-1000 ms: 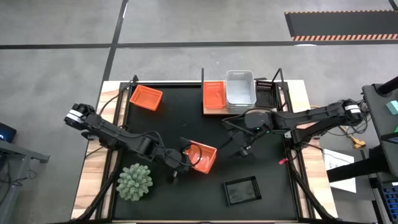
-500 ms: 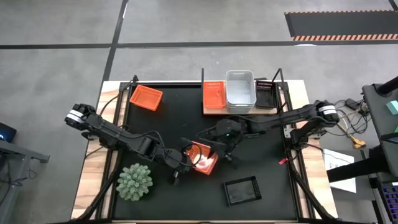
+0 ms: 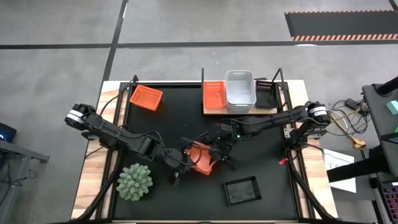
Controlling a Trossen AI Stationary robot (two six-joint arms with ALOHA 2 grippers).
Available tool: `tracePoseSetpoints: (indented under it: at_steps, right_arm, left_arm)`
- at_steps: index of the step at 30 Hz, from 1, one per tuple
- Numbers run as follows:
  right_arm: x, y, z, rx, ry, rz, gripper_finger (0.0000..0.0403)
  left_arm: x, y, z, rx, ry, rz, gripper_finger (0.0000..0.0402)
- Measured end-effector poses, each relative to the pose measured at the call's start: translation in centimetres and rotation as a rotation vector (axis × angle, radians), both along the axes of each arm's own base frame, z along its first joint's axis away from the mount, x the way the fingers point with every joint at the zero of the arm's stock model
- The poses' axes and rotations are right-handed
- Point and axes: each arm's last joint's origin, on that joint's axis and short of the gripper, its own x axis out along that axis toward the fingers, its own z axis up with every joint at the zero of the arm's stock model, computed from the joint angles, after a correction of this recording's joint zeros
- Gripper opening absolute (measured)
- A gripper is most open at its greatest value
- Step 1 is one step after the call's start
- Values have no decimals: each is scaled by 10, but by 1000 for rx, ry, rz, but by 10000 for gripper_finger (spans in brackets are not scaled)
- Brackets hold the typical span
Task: Stack baskets on shelf by color
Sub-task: Stack the right orange bin on top of the orange bin on the shelf
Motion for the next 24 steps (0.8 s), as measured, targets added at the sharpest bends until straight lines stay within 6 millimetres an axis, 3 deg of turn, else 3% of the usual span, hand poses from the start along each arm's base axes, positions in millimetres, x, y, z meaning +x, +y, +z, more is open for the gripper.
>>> tracePoseSetpoints:
  at_steps: [3,10,17,24]
  right_arm:
    - [-3,0,1,-5,9,7,17]
    - [-8,2,2,-2,53,0,9]
    - [-15,4,-2,-6,160,-33,8]
    - [-34,11,5,-147,275,-180,8]
  left_arm:
    - [0,1,0,4,-1,1,79]
    - [-3,2,16,89,-68,-64,138]
    - [-7,12,30,174,-135,-74,145]
    - [-22,24,32,307,-171,68,145]
